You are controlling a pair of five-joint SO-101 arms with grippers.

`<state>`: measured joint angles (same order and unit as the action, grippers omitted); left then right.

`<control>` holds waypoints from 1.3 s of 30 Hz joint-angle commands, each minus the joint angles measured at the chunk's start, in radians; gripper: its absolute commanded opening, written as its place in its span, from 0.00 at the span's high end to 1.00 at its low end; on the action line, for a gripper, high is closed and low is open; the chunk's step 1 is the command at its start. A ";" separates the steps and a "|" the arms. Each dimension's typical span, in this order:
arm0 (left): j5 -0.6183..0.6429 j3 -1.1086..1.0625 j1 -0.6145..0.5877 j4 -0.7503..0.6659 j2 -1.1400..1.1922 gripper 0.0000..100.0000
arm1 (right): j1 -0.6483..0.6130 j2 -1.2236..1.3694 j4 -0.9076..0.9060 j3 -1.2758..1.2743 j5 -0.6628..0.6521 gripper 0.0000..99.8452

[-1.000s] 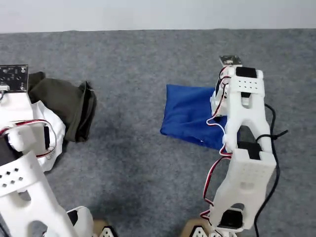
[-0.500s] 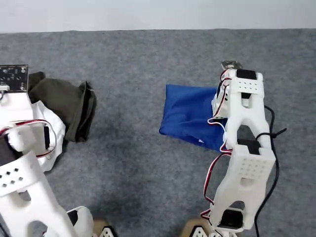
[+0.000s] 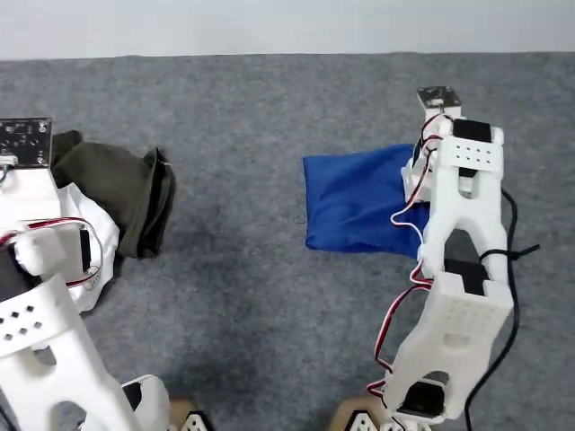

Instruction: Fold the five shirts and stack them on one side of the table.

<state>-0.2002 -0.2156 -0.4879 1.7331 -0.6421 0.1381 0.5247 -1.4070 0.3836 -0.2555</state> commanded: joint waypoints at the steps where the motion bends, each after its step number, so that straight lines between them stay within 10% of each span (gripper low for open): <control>1: -0.005 0.004 -0.005 0.018 -0.008 0.99 | 0.005 -0.019 -0.045 0.049 0.000 0.87; 39: -0.008 -0.087 0.000 -0.011 -0.017 0.99 | 0.107 -0.045 -0.117 0.072 -0.121 0.99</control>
<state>-0.2002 -0.3061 -0.4879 1.7331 -0.6421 0.2256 0.4818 -1.5681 0.4035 -0.3613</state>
